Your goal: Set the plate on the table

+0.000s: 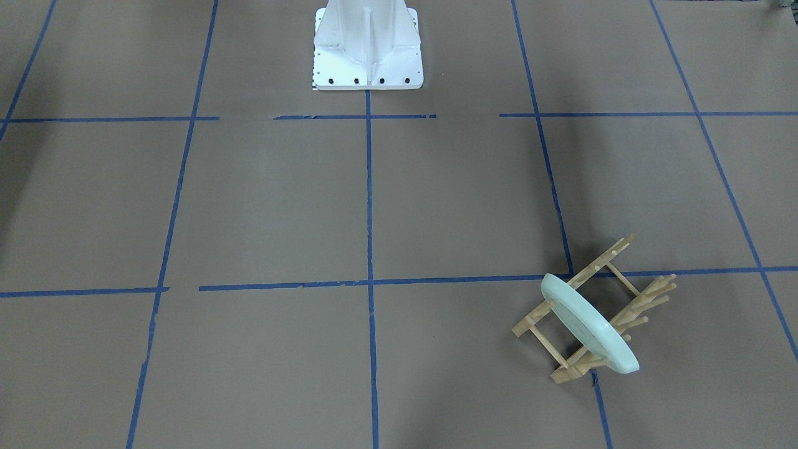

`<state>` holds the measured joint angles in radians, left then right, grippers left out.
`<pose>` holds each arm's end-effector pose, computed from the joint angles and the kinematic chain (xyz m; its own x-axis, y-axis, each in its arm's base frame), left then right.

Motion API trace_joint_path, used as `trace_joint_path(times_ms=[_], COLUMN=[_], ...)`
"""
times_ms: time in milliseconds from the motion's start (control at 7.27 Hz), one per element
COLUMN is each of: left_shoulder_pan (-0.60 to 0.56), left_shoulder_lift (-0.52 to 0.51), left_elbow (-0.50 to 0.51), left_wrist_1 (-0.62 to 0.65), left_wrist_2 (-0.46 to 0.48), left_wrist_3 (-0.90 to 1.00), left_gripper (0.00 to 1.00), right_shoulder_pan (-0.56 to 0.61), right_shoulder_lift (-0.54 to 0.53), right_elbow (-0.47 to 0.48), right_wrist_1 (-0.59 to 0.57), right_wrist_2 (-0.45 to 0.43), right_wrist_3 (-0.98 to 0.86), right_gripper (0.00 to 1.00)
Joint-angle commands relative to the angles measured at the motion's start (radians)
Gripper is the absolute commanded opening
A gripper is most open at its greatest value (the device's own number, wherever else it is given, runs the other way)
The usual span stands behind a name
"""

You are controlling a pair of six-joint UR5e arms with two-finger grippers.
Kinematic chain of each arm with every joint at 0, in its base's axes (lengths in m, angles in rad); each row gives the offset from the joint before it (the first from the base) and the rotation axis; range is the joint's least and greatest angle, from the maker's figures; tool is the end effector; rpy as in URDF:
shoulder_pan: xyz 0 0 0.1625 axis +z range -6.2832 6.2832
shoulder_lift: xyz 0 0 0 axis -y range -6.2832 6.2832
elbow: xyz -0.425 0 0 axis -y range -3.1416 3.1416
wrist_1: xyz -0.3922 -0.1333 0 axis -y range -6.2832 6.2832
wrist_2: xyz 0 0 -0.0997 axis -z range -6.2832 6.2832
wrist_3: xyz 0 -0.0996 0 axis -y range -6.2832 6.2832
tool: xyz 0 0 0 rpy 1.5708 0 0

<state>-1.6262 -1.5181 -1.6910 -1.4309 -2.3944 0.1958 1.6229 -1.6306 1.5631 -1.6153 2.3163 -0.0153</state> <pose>-0.0858 -0.4594 0.6352 0.6734 0.1049 -0.7318 -0.0773 0.9945 0.0714 0.0894 -0.4528 0.6971 0.7305 0.0988 0.6757 -0.0406 0.9940 -0.1014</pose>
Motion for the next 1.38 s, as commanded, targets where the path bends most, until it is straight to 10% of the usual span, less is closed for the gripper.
trace_joint_path(times_ms=[0, 825, 1238], left_shoulder_pan=[0.000, -0.001, 0.005], left_shoulder_lift=[-0.007, -0.022, -0.043], left_elbow=[0.017, 0.016, 0.039], left_wrist_1=[0.007, -0.031, -0.537], left_wrist_2=[-0.014, -0.075, -0.161], left_wrist_3=[-0.003, -0.099, -0.795], left_gripper=[1.00, 1.00, 1.00], right_shoulder_pan=[0.000, 0.000, 0.000], right_shoulder_lift=[0.000, 0.000, 0.000], right_elbow=[0.001, 0.000, 0.000], right_wrist_1=[0.000, 0.000, 0.000], right_wrist_2=[0.000, 0.000, 0.000], right_wrist_3=[0.000, 0.000, 0.000], right_gripper=[1.00, 1.00, 1.00])
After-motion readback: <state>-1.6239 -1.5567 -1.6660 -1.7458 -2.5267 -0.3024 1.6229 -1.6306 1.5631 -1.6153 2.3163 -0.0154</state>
